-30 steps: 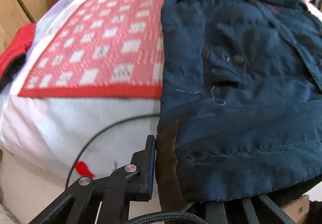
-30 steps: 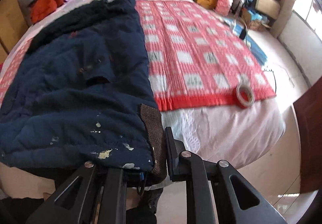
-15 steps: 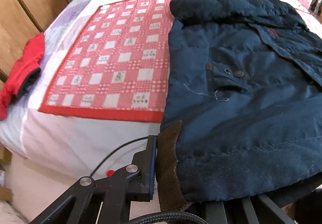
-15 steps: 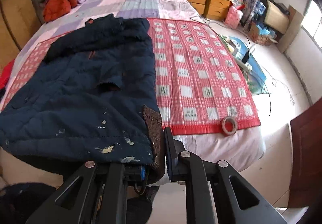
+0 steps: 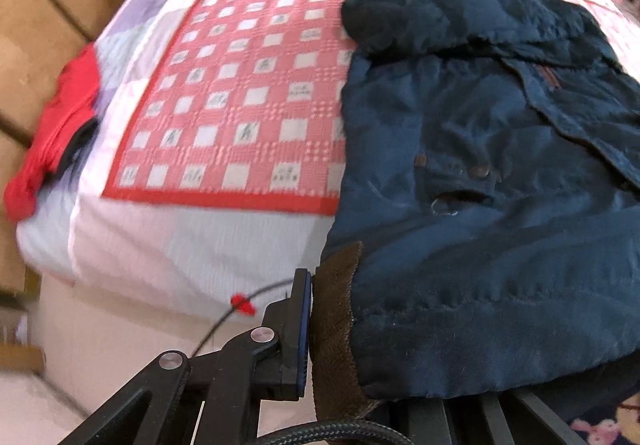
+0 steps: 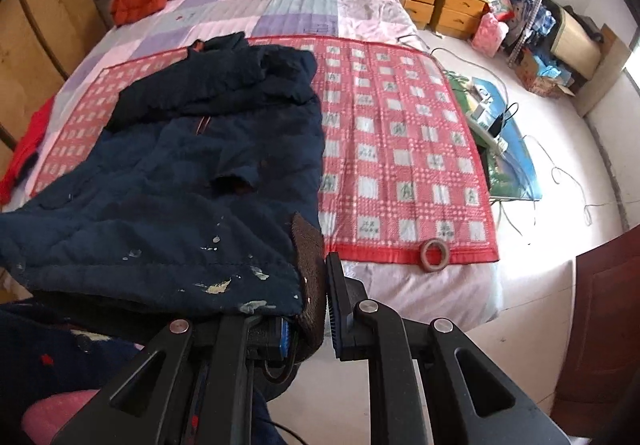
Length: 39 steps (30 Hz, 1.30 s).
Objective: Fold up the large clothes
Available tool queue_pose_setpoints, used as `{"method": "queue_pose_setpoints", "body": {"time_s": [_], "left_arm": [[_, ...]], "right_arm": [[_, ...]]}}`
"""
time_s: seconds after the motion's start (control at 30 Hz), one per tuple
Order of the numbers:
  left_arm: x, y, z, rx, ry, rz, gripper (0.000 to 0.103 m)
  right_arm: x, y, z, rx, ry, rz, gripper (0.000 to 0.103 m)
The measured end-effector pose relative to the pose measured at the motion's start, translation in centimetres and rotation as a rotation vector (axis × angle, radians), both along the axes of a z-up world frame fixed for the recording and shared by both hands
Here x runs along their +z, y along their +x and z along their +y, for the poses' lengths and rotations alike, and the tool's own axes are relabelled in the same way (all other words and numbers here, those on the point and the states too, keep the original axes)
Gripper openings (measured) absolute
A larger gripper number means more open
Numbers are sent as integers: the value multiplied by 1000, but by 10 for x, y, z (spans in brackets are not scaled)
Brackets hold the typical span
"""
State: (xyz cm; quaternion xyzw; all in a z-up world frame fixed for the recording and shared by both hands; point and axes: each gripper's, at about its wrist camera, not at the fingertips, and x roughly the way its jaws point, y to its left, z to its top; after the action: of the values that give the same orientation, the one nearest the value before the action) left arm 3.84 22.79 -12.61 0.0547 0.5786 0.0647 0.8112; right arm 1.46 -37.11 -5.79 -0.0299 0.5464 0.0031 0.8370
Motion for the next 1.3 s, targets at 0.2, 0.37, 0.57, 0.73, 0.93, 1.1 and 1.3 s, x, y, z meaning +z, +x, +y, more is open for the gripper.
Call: {"method": "queue_pose_setpoints", "body": {"time_s": [0.2, 0.37, 0.57, 0.73, 0.93, 1.1, 1.3], "left_arm": [[25, 87, 12, -162, -7, -23, 13], [55, 168, 11, -218, 0, -83, 13], [71, 271, 8, -235, 14, -128, 13], [53, 352, 3, -266, 48, -113, 13], [-12, 437, 6, -217, 30, -32, 13], [-77, 489, -1, -189, 28, 46, 13], [-149, 530, -16, -206, 56, 115, 13]], "right_arm": [[33, 81, 26, 54, -77, -40, 12], [62, 158, 31, 64, -86, -113, 11], [81, 269, 33, 92, -86, -187, 11], [65, 371, 31, 97, -90, -174, 11], [3, 466, 31, 62, -76, -134, 11], [-72, 520, 31, 36, -107, -77, 11], [-147, 563, 25, 0, -131, -27, 11]]}}
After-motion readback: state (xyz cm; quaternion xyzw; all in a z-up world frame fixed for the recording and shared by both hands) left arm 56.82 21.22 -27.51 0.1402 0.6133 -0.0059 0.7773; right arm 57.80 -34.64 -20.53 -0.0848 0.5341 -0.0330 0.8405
